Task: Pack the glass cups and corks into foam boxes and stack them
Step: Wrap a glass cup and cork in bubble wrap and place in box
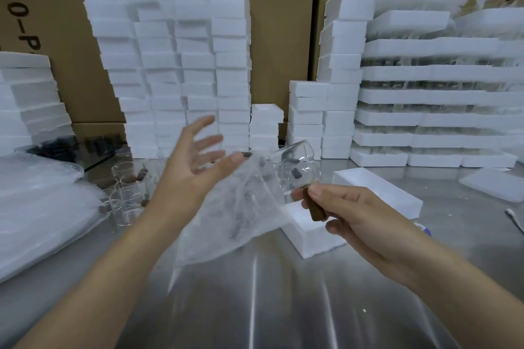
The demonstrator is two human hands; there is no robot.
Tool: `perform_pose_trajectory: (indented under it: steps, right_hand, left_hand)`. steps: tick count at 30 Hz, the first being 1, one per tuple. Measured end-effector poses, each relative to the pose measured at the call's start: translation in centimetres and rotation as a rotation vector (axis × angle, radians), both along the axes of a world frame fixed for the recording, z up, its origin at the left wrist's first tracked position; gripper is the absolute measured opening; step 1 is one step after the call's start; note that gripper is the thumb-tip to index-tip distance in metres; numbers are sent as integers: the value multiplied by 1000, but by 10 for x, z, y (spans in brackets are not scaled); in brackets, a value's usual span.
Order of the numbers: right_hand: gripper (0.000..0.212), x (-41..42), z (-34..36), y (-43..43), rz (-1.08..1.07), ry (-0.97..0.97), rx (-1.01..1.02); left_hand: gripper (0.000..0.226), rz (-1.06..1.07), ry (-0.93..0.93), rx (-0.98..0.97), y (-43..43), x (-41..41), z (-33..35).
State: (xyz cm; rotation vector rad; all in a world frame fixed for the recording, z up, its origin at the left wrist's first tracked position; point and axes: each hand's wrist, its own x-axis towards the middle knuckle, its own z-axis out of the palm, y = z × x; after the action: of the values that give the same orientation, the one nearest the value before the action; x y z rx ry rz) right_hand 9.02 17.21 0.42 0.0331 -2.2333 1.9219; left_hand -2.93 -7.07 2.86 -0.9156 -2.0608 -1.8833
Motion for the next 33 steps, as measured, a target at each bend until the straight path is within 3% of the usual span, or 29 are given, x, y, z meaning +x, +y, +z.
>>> perform_pose_trajectory:
  steps: [2,5,9,11,14,27,33]
  right_hand:
    - [37,0,0,0,-13,9,14]
    - [38,-2,-1,3,-64,5,41]
    - [26,-5,-5,5,-176,-32,11]
    - [24,-6,-6,6,-211,-47,-1]
    - [22,-5,-5,7,-227,-44,19]
    - [26,-5,-7,10,-266,-92,281]
    - [37,-5,-12,11,-292,-47,619]
  left_hand:
    - [78,-69,-28,-97,4,0,-6]
    - [59,86,120,-315,11,0,-18]
    - [62,245,196,-746,24,6,-39]
    - [43,307,315,-876,28,9,-48]
    - [18,366,367,-731,32,11,-47]
    - [11,427,331,-217,40,17,-49]
    - [15,308,434,-185,40,16,-45]
